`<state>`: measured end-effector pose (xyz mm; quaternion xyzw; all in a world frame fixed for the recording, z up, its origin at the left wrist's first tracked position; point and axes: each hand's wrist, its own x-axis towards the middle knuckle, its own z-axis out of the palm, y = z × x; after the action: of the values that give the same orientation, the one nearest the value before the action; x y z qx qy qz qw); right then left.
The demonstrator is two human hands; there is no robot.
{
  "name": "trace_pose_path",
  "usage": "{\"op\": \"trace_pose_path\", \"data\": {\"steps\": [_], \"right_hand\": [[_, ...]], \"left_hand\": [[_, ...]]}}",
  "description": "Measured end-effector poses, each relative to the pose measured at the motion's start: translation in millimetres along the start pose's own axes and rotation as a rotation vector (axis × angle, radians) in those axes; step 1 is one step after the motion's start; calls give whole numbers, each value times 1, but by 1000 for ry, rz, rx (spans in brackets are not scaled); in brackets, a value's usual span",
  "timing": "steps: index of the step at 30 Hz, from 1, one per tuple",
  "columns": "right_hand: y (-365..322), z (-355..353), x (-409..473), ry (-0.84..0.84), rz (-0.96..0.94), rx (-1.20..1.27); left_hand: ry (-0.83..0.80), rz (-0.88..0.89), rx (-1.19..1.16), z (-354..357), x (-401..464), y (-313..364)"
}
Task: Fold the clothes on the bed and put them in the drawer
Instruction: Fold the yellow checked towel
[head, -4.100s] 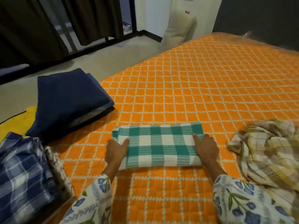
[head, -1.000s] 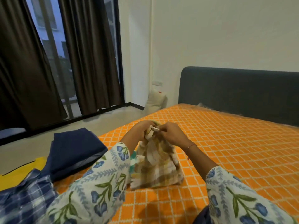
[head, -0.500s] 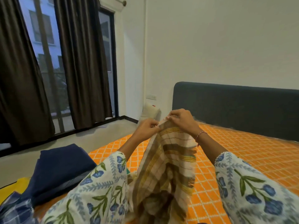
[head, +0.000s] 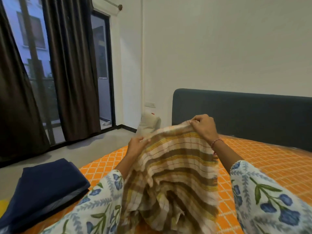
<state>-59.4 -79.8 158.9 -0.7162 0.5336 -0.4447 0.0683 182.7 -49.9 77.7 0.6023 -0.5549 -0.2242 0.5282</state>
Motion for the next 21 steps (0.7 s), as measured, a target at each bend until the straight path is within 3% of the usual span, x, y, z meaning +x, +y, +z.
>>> {"op": "trace_pose_path", "data": {"steps": [4, 7, 10, 16, 19, 21], "right_hand": [[-22, 19, -9, -182, -179, -22], [-40, 26, -12, -321, -276, 91], [-44, 25, -10, -388, -286, 251], [-50, 25, -9, -309, -256, 188], [-53, 23, -11, -465, -255, 376], [-53, 22, -10, -466, -288, 337]], "left_hand": [[-219, 131, 139, 2, 8, 63], [-358, 274, 260, 0, 11, 95], [-400, 327, 239, -12, 16, 102], [-412, 350, 212, -16, 9, 104], [-491, 308, 213, -20, 5, 106], [-484, 284, 139, -26, 2, 106]]}}
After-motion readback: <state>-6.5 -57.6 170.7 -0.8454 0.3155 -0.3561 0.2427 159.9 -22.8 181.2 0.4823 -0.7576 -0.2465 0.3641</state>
